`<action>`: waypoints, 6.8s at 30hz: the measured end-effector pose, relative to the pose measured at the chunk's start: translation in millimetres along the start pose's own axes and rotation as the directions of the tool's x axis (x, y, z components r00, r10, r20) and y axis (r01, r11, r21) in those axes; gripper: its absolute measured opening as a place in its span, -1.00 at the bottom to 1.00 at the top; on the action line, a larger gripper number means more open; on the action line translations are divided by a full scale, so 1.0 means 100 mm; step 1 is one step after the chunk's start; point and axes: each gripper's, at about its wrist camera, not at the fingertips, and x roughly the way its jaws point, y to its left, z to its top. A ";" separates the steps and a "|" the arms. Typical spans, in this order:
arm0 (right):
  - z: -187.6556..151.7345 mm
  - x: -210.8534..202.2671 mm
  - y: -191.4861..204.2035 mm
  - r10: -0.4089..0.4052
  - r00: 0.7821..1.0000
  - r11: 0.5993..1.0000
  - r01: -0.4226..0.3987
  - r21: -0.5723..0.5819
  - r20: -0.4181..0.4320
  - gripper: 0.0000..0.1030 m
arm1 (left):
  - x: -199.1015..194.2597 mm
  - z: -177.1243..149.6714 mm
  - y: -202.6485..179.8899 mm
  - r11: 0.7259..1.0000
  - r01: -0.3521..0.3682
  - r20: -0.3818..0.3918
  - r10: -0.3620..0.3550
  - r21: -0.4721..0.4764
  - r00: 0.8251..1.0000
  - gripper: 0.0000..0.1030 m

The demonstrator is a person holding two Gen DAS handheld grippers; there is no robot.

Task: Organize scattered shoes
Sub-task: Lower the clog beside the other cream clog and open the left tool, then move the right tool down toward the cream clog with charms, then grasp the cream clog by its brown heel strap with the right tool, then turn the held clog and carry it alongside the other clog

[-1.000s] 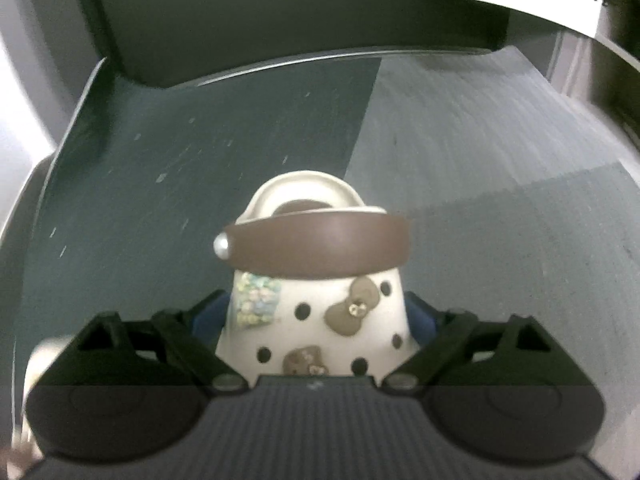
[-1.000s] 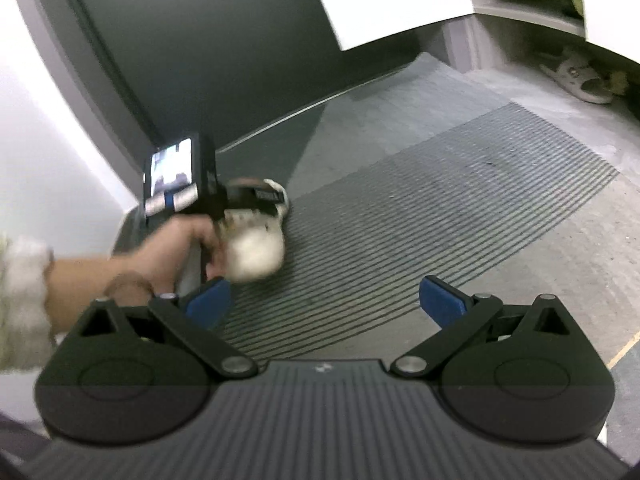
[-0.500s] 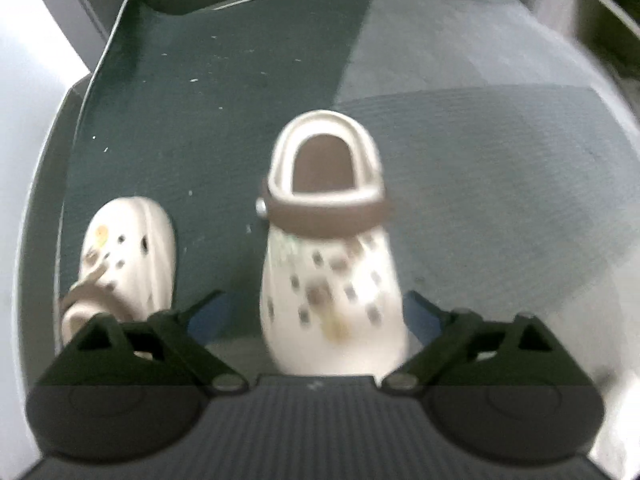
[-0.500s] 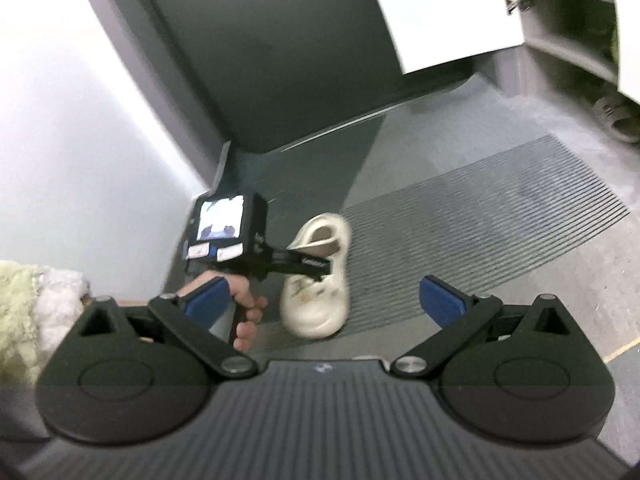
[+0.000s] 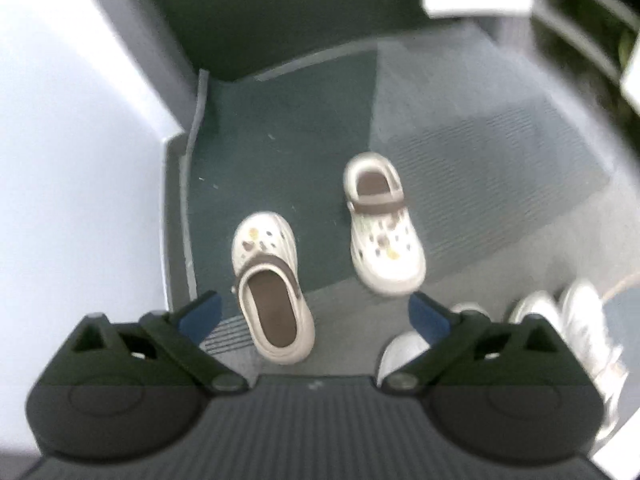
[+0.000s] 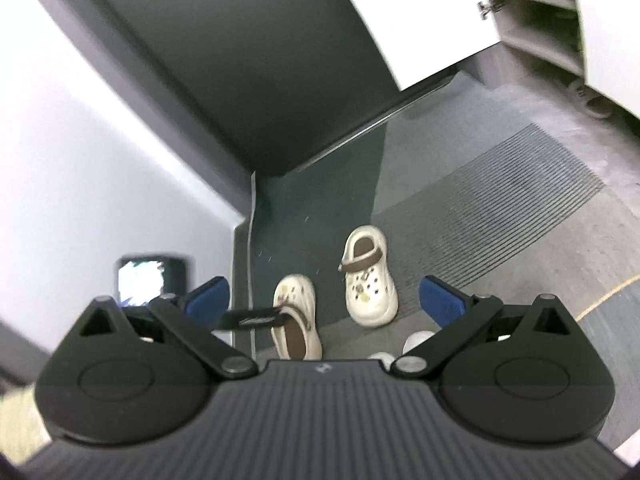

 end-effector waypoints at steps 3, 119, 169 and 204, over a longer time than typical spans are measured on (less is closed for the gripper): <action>-0.02 0.03 -0.01 -0.071 0.993 0.997 0.075 -0.034 0.092 1.00 | -0.21 -0.03 0.13 0.999 0.007 0.035 -0.005 -0.052 0.999 0.99; -0.32 4.71 0.34 -0.092 0.839 0.914 -0.143 -0.379 -0.536 0.61 | -0.52 0.16 -0.36 0.935 0.340 0.019 -0.340 -0.101 0.940 1.00; -1.35 4.45 0.70 -0.263 0.799 0.082 -0.539 -0.838 -0.540 -0.56 | -0.64 0.04 -0.25 0.932 0.349 0.034 -0.347 -0.098 0.937 0.99; -0.99 4.67 0.71 -0.206 0.871 0.575 -0.262 -0.775 -0.447 -0.60 | -0.80 0.06 0.01 0.934 0.337 0.107 -0.325 -0.121 0.940 0.99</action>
